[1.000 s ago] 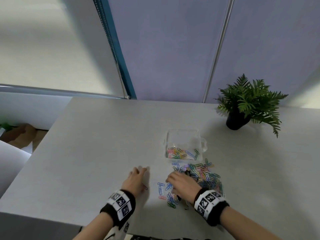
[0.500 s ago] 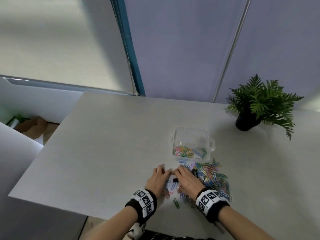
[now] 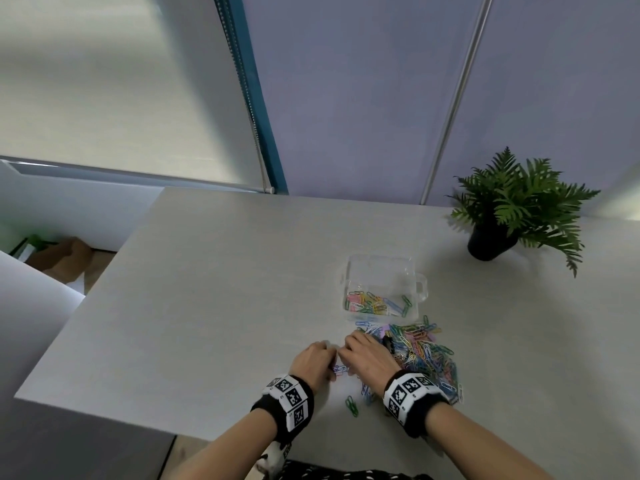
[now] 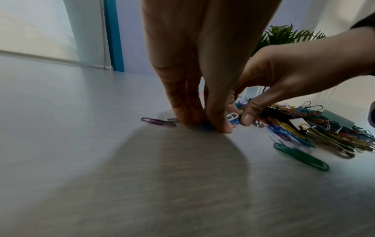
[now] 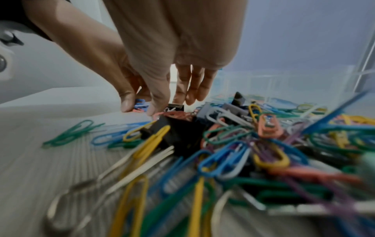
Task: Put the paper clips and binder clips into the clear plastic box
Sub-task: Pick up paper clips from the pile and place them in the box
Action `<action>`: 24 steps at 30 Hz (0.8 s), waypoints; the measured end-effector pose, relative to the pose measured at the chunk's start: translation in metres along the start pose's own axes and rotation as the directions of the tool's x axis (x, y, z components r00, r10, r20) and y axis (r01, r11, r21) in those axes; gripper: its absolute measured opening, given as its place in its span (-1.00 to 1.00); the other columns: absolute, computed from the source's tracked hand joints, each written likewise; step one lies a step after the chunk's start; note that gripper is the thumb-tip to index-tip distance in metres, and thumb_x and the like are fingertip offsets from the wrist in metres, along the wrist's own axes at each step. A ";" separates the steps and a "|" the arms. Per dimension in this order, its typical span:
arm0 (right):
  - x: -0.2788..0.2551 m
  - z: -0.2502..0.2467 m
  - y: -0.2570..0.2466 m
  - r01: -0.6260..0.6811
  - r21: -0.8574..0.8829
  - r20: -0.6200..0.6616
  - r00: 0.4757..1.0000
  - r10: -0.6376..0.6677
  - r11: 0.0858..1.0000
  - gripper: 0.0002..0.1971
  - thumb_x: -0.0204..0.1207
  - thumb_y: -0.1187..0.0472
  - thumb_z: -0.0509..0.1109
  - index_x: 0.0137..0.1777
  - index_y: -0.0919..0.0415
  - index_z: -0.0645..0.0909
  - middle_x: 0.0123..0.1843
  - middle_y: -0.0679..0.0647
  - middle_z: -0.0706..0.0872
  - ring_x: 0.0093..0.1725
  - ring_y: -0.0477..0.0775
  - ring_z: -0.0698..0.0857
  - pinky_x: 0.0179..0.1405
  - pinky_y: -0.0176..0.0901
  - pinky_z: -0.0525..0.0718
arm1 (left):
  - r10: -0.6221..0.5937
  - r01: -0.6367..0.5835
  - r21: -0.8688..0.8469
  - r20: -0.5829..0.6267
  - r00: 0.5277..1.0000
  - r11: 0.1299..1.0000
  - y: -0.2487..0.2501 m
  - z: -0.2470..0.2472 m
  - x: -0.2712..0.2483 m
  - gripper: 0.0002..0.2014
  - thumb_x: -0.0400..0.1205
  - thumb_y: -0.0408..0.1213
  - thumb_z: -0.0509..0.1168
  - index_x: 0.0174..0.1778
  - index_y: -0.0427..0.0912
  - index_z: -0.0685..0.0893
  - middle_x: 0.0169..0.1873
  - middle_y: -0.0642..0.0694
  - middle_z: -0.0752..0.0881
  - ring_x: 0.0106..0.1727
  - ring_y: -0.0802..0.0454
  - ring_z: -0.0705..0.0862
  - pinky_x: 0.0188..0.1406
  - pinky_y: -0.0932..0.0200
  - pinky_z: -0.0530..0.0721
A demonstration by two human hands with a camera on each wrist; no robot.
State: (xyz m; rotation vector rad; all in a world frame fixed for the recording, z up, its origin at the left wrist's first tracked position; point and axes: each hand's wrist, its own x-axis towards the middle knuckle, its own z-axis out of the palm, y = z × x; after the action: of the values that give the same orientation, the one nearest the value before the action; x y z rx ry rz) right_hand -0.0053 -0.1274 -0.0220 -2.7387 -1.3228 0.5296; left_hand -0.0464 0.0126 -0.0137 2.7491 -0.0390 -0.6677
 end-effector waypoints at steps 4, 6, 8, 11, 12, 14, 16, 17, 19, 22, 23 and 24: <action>0.005 -0.003 0.005 -0.031 0.017 0.002 1.000 0.031 0.999 -0.80 0.18 0.23 0.58 -0.25 0.19 0.62 -0.12 0.07 0.63 0.01 0.13 0.55 0.04 -0.08 0.58 | -0.007 0.007 0.012 0.032 0.999 1.000 0.001 -0.005 0.003 -0.90 0.53 -0.39 0.27 -0.07 -0.27 0.60 0.09 -0.23 0.60 0.12 -0.19 0.59 0.00 0.10 0.51; 0.006 -0.004 0.003 0.012 0.004 -0.010 1.000 -0.012 1.000 -0.86 0.30 0.35 0.48 -0.15 0.27 0.62 -0.02 0.14 0.61 0.10 0.18 0.50 0.15 -0.02 0.53 | -0.014 0.014 -0.014 0.025 1.000 1.000 -0.001 -0.007 0.002 -0.95 0.54 -0.37 0.24 -0.14 -0.21 0.60 0.05 -0.18 0.62 0.09 -0.16 0.61 -0.09 0.16 0.46; 0.007 -0.005 -0.002 0.012 0.017 -0.028 1.000 -0.011 1.000 -0.71 0.07 0.31 0.63 -0.26 0.13 0.60 -0.18 0.01 0.63 -0.08 0.07 0.58 -0.08 -0.17 0.63 | -0.011 0.011 -0.021 0.014 1.000 1.000 -0.008 -0.008 0.001 -0.92 0.56 -0.34 0.21 -0.10 -0.19 0.60 0.04 -0.16 0.65 0.08 -0.16 0.63 -0.07 0.14 0.49; 0.012 -0.004 -0.009 0.011 0.092 -0.058 0.998 -0.005 0.996 -0.62 0.08 0.17 0.66 -0.16 0.15 0.58 -0.15 0.02 0.64 -0.09 0.06 0.60 -0.11 -0.18 0.62 | -0.062 0.059 -0.167 -0.013 0.998 0.984 -0.027 -0.015 0.000 -0.89 0.50 -0.38 0.24 -0.10 -0.16 0.62 -0.08 -0.12 0.77 0.01 -0.11 0.69 -0.04 0.19 0.54; 0.012 -0.003 -0.010 0.004 0.110 -0.041 0.999 0.000 0.994 -0.66 0.26 0.19 0.56 -0.03 0.24 0.56 -0.02 0.12 0.63 0.04 0.13 0.55 0.04 -0.08 0.56 | -0.083 0.075 -0.220 -0.024 0.996 0.972 -0.035 -0.019 0.000 -0.88 0.47 -0.42 0.27 -0.14 -0.16 0.63 -0.13 -0.12 0.79 -0.03 -0.09 0.71 -0.03 0.19 0.57; 0.012 -0.001 -0.014 -0.039 0.109 0.028 0.999 0.037 0.993 -0.70 0.44 0.22 0.40 0.10 0.32 0.48 0.13 0.22 0.56 0.18 0.18 0.46 0.16 0.00 0.42 | -0.125 0.103 -0.311 -0.052 0.991 0.945 -0.052 -0.027 -0.003 -0.84 0.41 -0.47 0.31 -0.28 -0.09 0.61 -0.27 -0.11 0.79 -0.20 -0.03 0.71 -0.05 0.15 0.63; 0.012 -0.001 -0.017 -0.058 0.125 0.043 0.998 0.052 0.990 -0.79 0.46 0.25 0.37 0.03 0.32 0.50 0.08 0.23 0.59 0.15 0.20 0.49 0.11 0.01 0.44 | -0.168 0.116 -0.409 -0.094 0.981 0.905 -0.068 -0.031 -0.008 -0.68 0.38 -0.54 0.31 -0.44 0.03 0.49 -0.47 0.01 0.73 -0.45 0.21 0.63 -0.17 0.17 0.65; 0.013 0.003 -0.017 -0.051 0.146 0.043 0.998 0.045 0.988 -0.83 0.44 0.25 0.40 -0.04 0.31 0.53 0.00 0.22 0.62 0.10 0.20 0.53 0.07 0.01 0.48 | -0.194 0.129 -0.438 -0.108 0.975 0.890 -0.073 -0.031 -0.011 -0.64 0.38 -0.57 0.31 -0.46 0.05 0.46 -0.55 0.09 0.70 -0.54 0.34 0.58 -0.22 0.21 0.64; 0.014 0.003 -0.018 -0.038 0.093 0.023 0.999 0.036 0.995 -0.84 0.38 0.25 0.49 -0.13 0.26 0.58 -0.10 0.16 0.67 0.02 0.18 0.58 0.03 -0.07 0.56 | -0.243 0.168 -0.459 -0.109 0.964 0.872 -0.080 -0.030 -0.015 -0.62 0.39 -0.57 0.32 -0.47 0.06 0.47 -0.65 0.19 0.65 -0.59 0.40 0.56 -0.28 0.29 0.60; 0.015 -0.003 -0.025 -0.048 0.060 0.074 0.996 0.043 0.997 -0.82 0.50 0.41 0.28 0.09 0.36 0.52 0.12 0.29 0.61 0.20 0.24 0.49 0.24 0.05 0.43 | -0.245 0.182 -0.447 -0.087 0.966 0.876 -0.081 -0.024 -0.018 -0.66 0.40 -0.56 0.33 -0.46 0.05 0.59 -0.60 0.19 0.63 -0.56 0.42 0.56 -0.33 0.46 0.54; 0.015 -0.005 -0.026 -0.049 0.059 0.068 0.997 0.045 0.997 -0.80 0.53 0.42 0.23 0.14 0.37 0.49 0.17 0.30 0.60 0.23 0.24 0.47 0.21 0.05 0.43 | -0.233 0.177 -0.437 -0.079 0.969 0.882 -0.079 -0.023 -0.018 -0.71 0.40 -0.56 0.33 -0.42 -0.02 0.67 -0.58 0.20 0.62 -0.53 0.42 0.56 -0.33 0.51 0.51; 0.016 -0.007 -0.027 -0.057 0.051 0.069 0.996 0.054 0.997 -0.80 0.55 0.41 0.20 0.16 0.37 0.48 0.19 0.30 0.59 0.24 0.24 0.47 0.16 0.05 0.45 | -0.219 0.169 -0.423 -0.073 0.973 0.890 -0.076 -0.021 -0.017 -0.77 0.40 -0.55 0.33 -0.36 -0.10 0.73 -0.56 0.22 0.61 -0.49 0.42 0.55 -0.31 0.50 0.50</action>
State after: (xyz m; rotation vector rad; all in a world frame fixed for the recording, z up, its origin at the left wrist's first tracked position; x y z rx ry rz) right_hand -0.0141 -0.0972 -0.0145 -2.7445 -1.2306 0.6575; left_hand -0.0558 0.0930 -0.0116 2.3882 0.3697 -0.4901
